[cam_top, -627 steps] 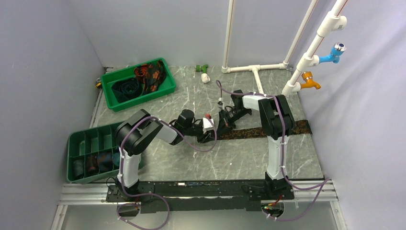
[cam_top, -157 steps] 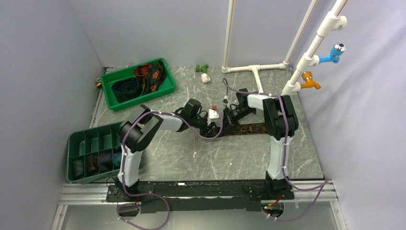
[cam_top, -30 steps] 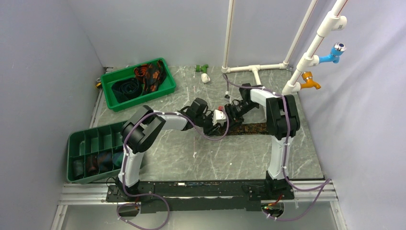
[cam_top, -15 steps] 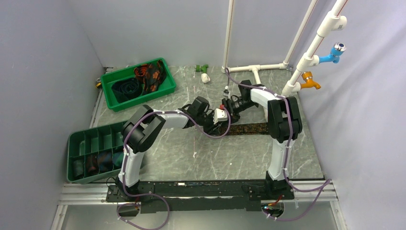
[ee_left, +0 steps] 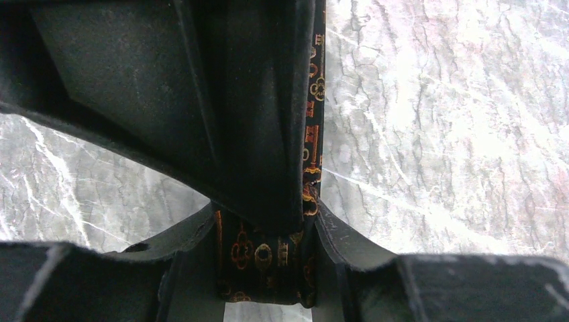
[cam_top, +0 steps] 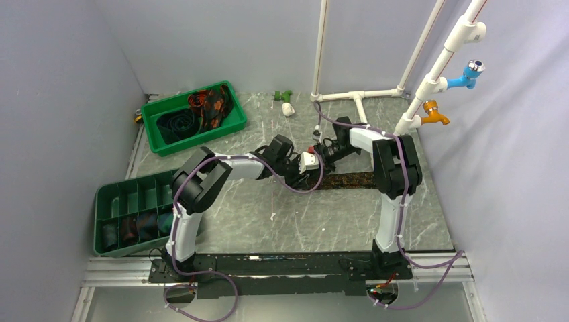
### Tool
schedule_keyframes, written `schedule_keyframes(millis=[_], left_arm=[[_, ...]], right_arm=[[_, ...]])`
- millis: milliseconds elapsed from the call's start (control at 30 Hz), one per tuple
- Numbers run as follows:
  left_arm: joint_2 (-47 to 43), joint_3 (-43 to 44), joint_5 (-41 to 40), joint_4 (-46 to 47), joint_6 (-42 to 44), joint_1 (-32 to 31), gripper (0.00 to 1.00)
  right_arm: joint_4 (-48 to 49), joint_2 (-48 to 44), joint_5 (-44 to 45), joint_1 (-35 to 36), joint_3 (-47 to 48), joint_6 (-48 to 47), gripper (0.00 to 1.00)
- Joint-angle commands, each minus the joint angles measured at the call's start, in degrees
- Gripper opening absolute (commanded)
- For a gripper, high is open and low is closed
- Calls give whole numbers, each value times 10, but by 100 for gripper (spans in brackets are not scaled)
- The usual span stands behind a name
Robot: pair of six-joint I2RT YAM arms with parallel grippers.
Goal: Roll the ties
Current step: Roll the tie at the center of the board.
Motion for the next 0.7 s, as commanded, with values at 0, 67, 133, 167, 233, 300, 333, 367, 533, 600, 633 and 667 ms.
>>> schedule_keyframes(millis=[0,67,133,167,233,300,333,367,533,600,633,667], left_arm=[[61,-49,-86,-183,-9,6,13],[59,-51,-81,-179,-5,6,20],[57,-53,-72,-170,6,6,33],[56,-55,-69,-159,11,8,41],[51,-58,-57,-136,26,9,49],[52,-53,-49,-121,36,9,53],[52,-47,-42,-115,39,10,55],[54,-41,-35,-108,42,11,57],[56,-20,9,-71,52,11,63],[50,-26,28,-52,53,11,66],[47,-33,35,-25,54,11,68],[45,-39,44,-7,54,11,70]], right_arm=[[-9,28,66,7,14,-44,0],[-15,39,101,6,15,-61,0],[-21,52,125,3,14,-72,0],[-21,56,136,2,13,-75,0],[-19,62,152,-1,8,-75,0],[-13,67,170,-3,3,-72,0],[-11,69,176,-4,0,-72,0],[-10,70,184,-5,-2,-72,0],[-6,78,218,-22,0,-63,0],[-10,83,227,-28,7,-68,0],[-13,85,233,-29,11,-71,0],[-15,85,242,-29,13,-74,0]])
